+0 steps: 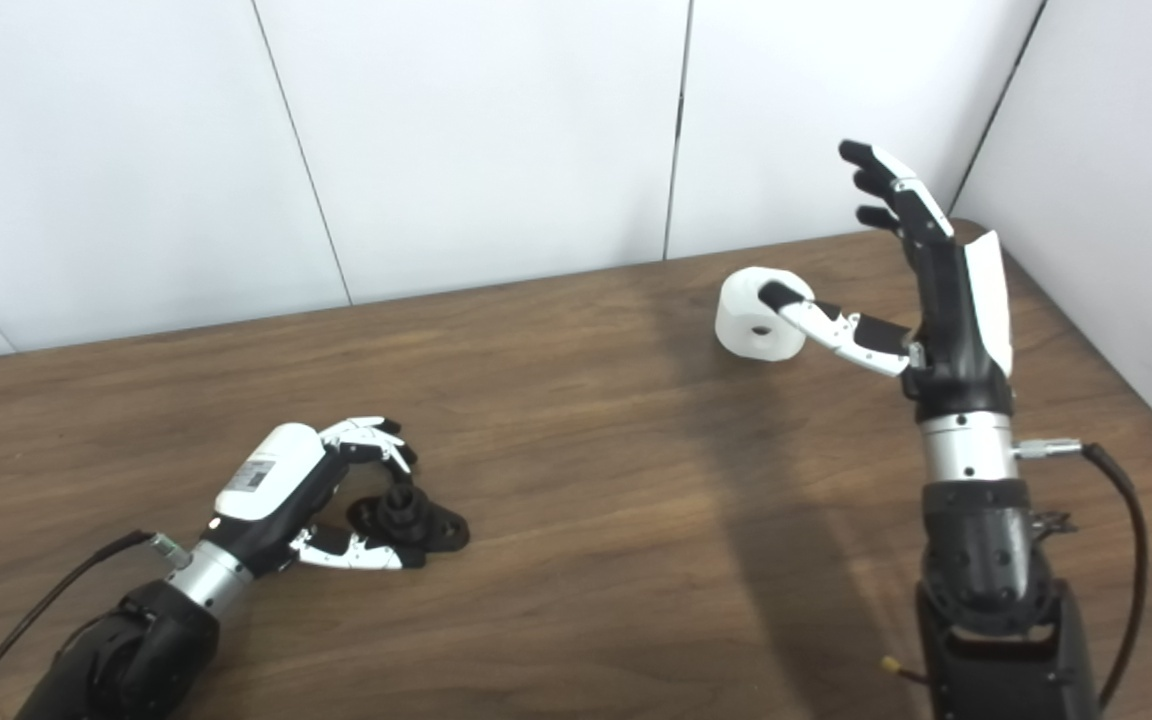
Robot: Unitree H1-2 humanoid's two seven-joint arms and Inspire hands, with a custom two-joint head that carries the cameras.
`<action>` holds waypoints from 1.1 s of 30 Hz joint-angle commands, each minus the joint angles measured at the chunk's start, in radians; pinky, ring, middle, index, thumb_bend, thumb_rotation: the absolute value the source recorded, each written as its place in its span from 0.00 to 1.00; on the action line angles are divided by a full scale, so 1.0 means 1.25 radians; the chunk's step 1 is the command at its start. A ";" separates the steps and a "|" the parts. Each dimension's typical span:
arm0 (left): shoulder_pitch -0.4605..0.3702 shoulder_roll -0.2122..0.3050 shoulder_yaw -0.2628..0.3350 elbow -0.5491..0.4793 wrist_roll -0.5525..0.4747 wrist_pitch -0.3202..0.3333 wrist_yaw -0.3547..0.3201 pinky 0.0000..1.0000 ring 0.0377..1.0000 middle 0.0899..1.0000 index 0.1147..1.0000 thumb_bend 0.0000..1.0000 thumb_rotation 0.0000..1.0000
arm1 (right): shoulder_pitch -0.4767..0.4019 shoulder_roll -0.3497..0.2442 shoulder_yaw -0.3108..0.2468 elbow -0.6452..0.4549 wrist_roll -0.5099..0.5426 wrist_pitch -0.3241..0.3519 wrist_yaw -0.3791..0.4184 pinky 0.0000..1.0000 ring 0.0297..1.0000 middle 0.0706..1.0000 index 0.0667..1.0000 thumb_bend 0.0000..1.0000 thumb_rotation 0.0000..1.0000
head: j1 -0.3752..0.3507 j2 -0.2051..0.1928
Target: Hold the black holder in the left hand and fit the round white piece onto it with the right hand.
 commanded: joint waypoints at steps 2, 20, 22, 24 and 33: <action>0.001 0.036 -0.004 0.029 0.029 0.003 0.005 0.93 0.81 0.67 0.42 0.52 0.05 | -0.012 -0.037 -0.002 0.005 -0.036 0.008 0.007 0.75 0.86 0.88 0.85 0.62 0.23 | -0.021 -0.009; 0.009 0.040 -0.007 0.043 0.008 -0.018 0.021 0.91 0.81 0.66 0.42 0.52 0.05 | -0.098 -0.134 0.006 0.202 0.019 0.081 0.078 0.78 0.87 0.89 0.88 0.70 0.29 | -0.055 -0.040; 0.010 0.039 -0.007 0.047 0.008 -0.023 0.025 0.91 0.81 0.66 0.42 0.52 0.05 | -0.105 -0.140 0.013 0.220 0.021 0.084 0.084 0.79 0.87 0.89 0.89 0.70 0.30 | -0.063 -0.053; 0.010 0.040 -0.008 0.052 0.007 -0.028 0.027 0.91 0.81 0.66 0.42 0.52 0.05 | -0.113 -0.145 0.023 0.232 0.019 0.096 0.093 0.80 0.89 0.90 0.90 0.72 0.32 | -0.065 -0.058; 0.009 0.039 -0.010 0.048 -0.003 -0.028 0.022 0.91 0.81 0.67 0.42 0.52 0.05 | -0.172 -0.174 0.069 0.312 0.003 0.110 0.112 0.80 0.89 0.92 0.92 0.81 0.34 | -0.068 -0.061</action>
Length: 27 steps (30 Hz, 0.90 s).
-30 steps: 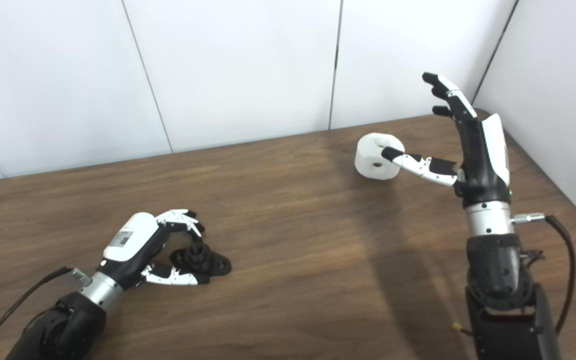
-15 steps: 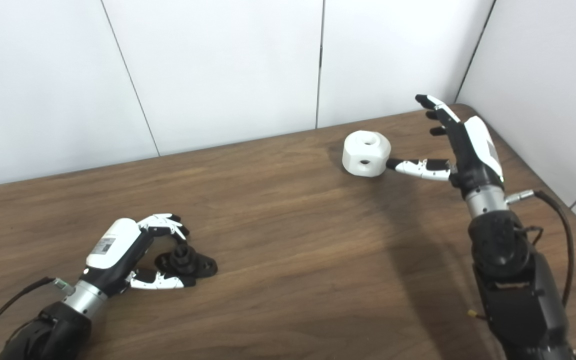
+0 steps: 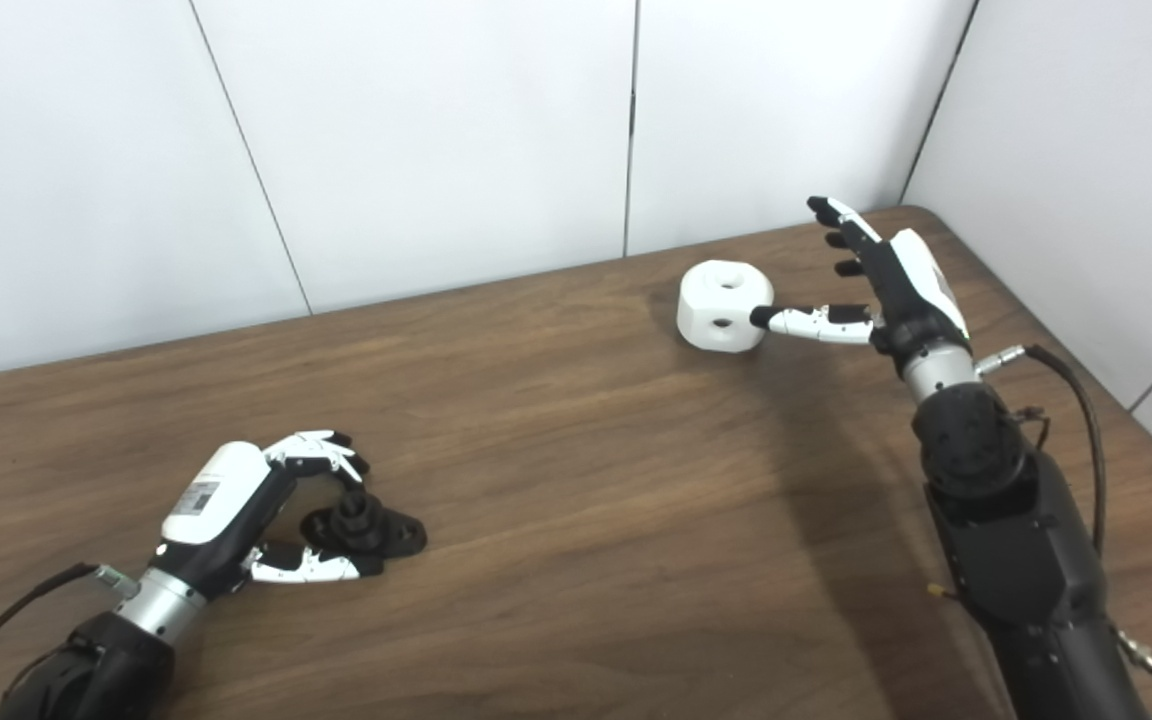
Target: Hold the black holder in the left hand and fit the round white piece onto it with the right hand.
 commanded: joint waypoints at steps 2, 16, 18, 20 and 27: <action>0.009 0.025 -0.005 0.012 0.012 0.006 -0.018 0.91 0.81 0.67 0.42 0.52 0.05 | -0.052 -0.036 0.005 0.006 -0.007 0.007 0.002 0.80 0.89 0.94 0.91 0.83 0.35 | 0.004 -0.002; 0.018 0.025 -0.003 -0.004 0.006 0.005 -0.020 0.91 0.81 0.67 0.42 0.52 0.05 | -0.121 -0.056 0.043 0.117 0.002 0.028 0.024 0.81 0.90 0.94 0.90 0.93 0.33 | 0.003 -0.012; 0.019 0.024 -0.003 -0.007 0.004 0.007 -0.021 0.92 0.81 0.67 0.42 0.52 0.05 | -0.127 -0.060 0.051 0.126 0.002 0.025 0.028 0.81 0.90 0.94 0.89 0.94 0.33 | 0.004 -0.013; 0.021 0.023 -0.003 -0.010 0.007 0.008 -0.021 0.91 0.81 0.67 0.42 0.52 0.05 | -0.134 -0.064 0.058 0.135 0.001 0.023 0.031 0.81 0.91 0.95 0.90 0.95 0.32 | 0.006 -0.012; 0.020 0.021 -0.004 -0.011 0.007 0.008 -0.019 0.92 0.81 0.67 0.42 0.52 0.05 | -0.143 -0.068 0.069 0.143 0.016 0.009 0.039 0.82 0.93 0.95 0.87 0.96 0.29 | 0.007 -0.011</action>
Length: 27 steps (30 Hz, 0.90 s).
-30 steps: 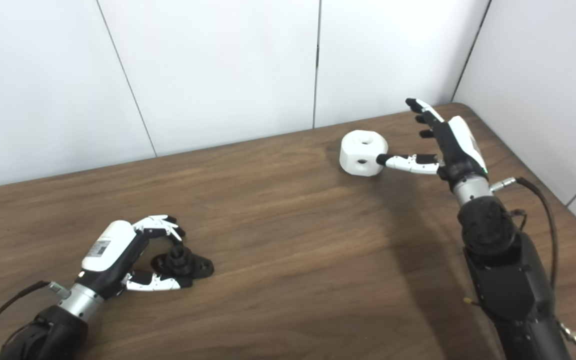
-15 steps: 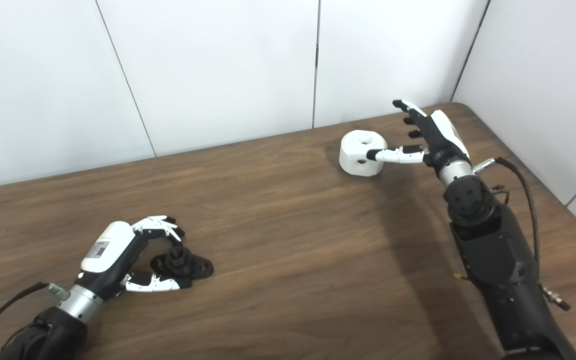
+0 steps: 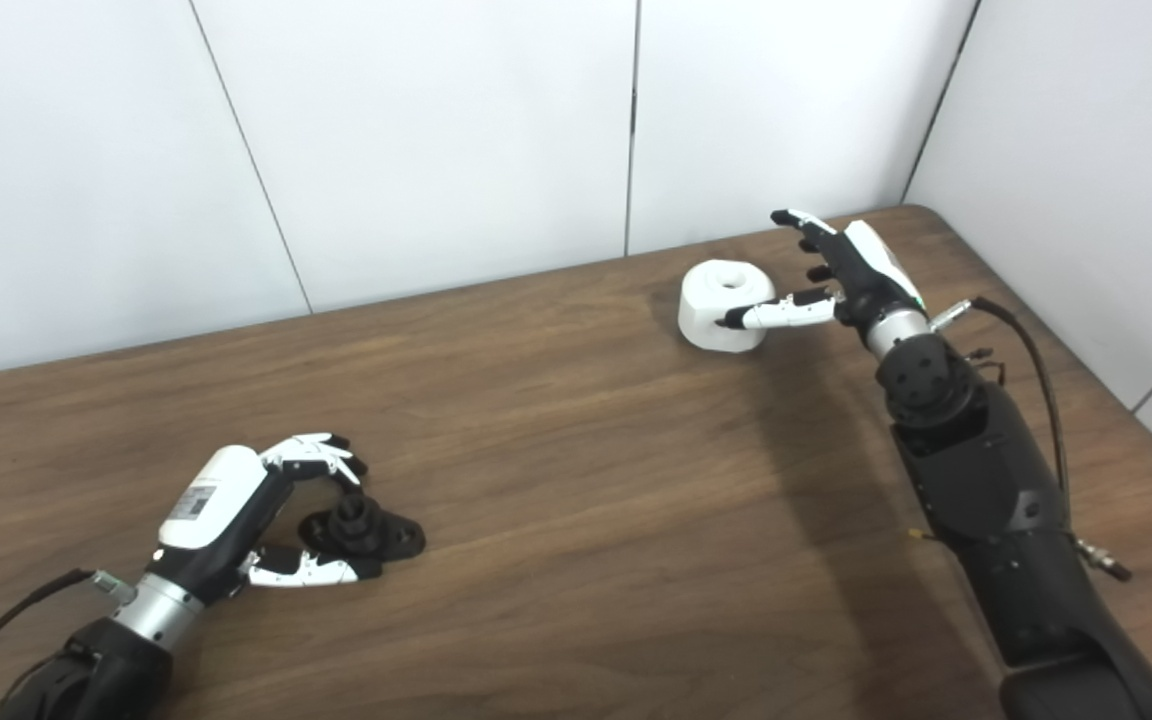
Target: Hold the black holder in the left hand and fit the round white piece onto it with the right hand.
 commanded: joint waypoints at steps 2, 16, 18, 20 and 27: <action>0.008 0.019 -0.006 0.004 0.013 0.006 -0.019 0.92 0.81 0.67 0.42 0.52 0.05 | -0.042 -0.026 -0.006 -0.009 0.016 -0.037 0.000 0.82 0.93 0.95 0.86 0.97 0.29 | 0.001 0.000; 0.012 0.018 -0.002 0.002 0.010 0.011 -0.018 0.92 0.81 0.67 0.42 0.52 0.05 | -0.041 -0.031 0.014 -0.015 0.017 -0.055 0.000 0.82 0.94 0.96 0.82 0.95 0.29 | 0.004 0.002; 0.012 0.017 -0.003 0.000 0.012 0.014 -0.021 0.92 0.81 0.67 0.42 0.52 0.05 | -0.041 -0.031 0.016 -0.016 0.014 -0.051 0.001 0.84 0.95 0.97 0.81 0.94 0.29 | 0.004 0.002; 0.013 0.017 -0.003 -0.001 0.013 0.014 -0.021 0.92 0.81 0.67 0.42 0.52 0.05 | -0.040 -0.031 0.019 -0.016 0.009 -0.051 0.000 0.86 0.95 0.97 0.81 0.94 0.29 | 0.007 0.004; 0.014 0.017 0.002 -0.005 0.005 0.015 -0.025 0.92 0.81 0.67 0.42 0.52 0.05 | -0.041 -0.022 0.018 -0.016 0.010 -0.055 -0.006 0.83 0.95 0.96 0.76 0.91 0.29 | 0.009 0.007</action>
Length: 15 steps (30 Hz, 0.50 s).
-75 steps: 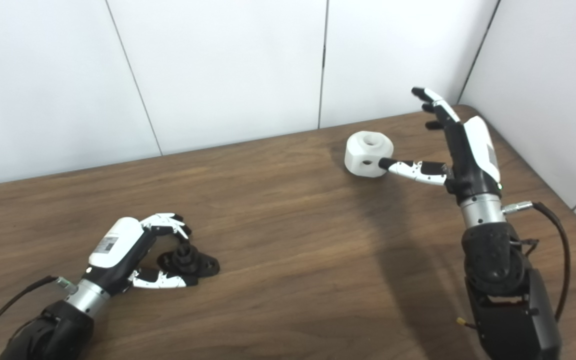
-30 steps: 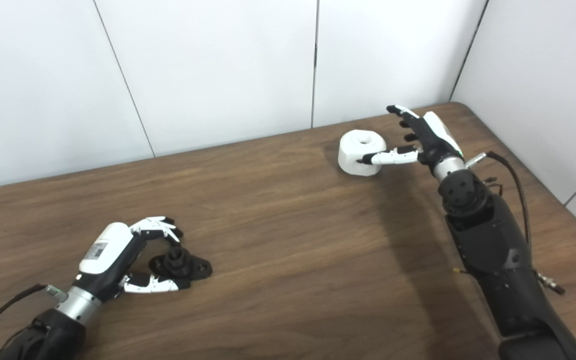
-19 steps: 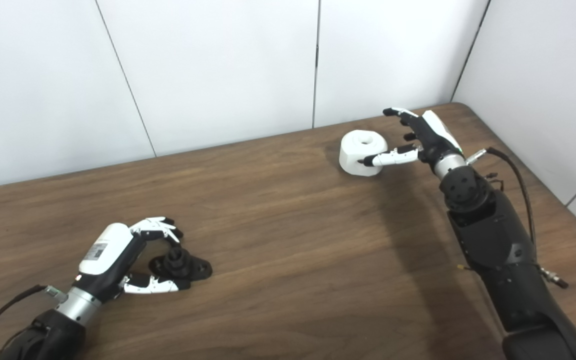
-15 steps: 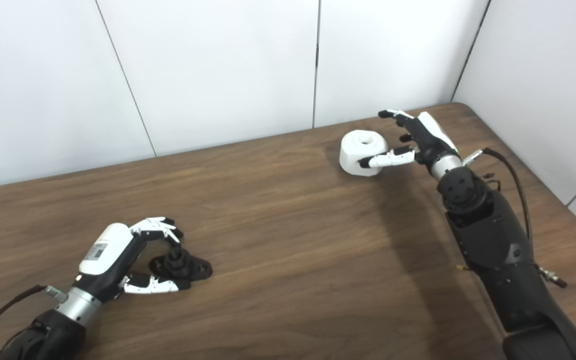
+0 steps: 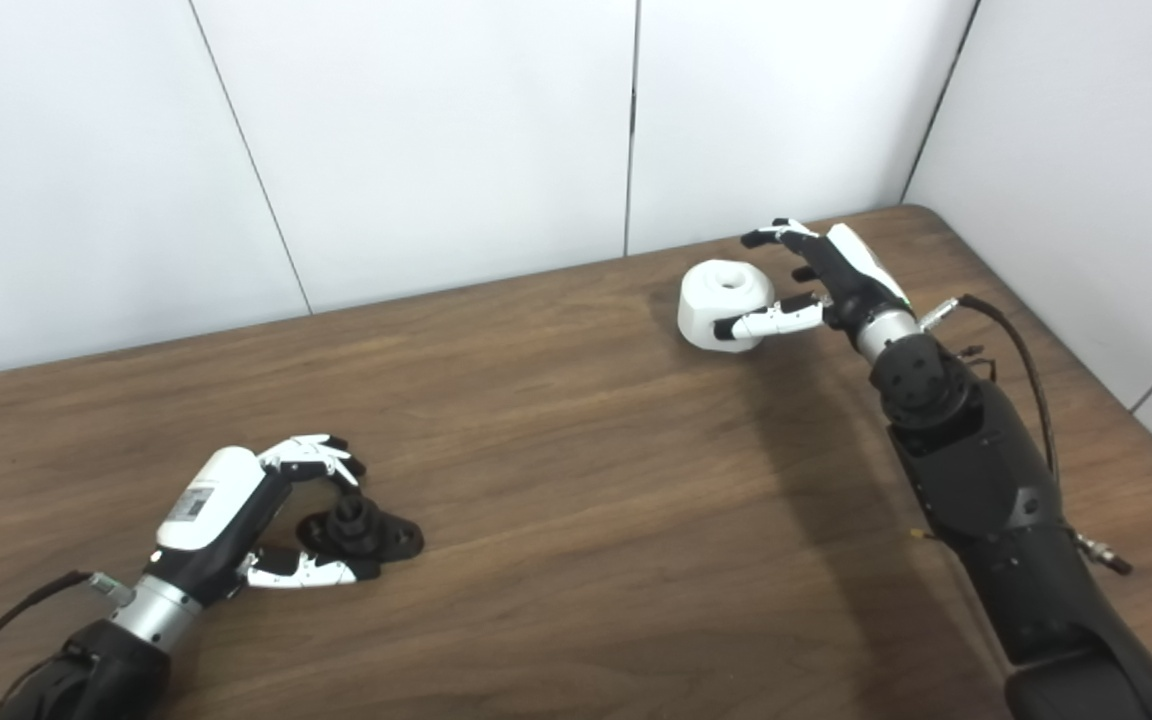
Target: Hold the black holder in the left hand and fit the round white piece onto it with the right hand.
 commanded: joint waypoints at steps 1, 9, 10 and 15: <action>0.012 0.017 -0.002 -0.003 0.006 0.013 -0.020 0.92 0.81 0.67 0.42 0.52 0.05 | -0.040 -0.018 -0.010 -0.023 -0.001 -0.030 -0.018 0.84 0.95 0.96 0.75 0.91 0.29 | -0.001 0.000; 0.015 0.019 0.001 -0.016 0.005 0.021 -0.029 0.93 0.81 0.67 0.42 0.52 0.05 | -0.040 -0.016 -0.008 -0.025 -0.004 -0.034 -0.023 0.82 0.93 0.95 0.73 0.87 0.30 | 0.003 0.003; 0.015 0.019 0.001 -0.017 0.005 0.022 -0.029 0.93 0.81 0.67 0.42 0.52 0.05 | -0.039 -0.017 -0.007 -0.024 -0.006 -0.035 -0.024 0.82 0.93 0.95 0.72 0.86 0.30 | 0.003 0.003; 0.019 0.020 0.004 -0.029 0.003 0.029 -0.034 0.93 0.81 0.67 0.42 0.52 0.05 | -0.036 -0.014 -0.005 -0.030 -0.010 -0.029 -0.030 0.80 0.93 0.94 0.70 0.84 0.28 | 0.007 0.005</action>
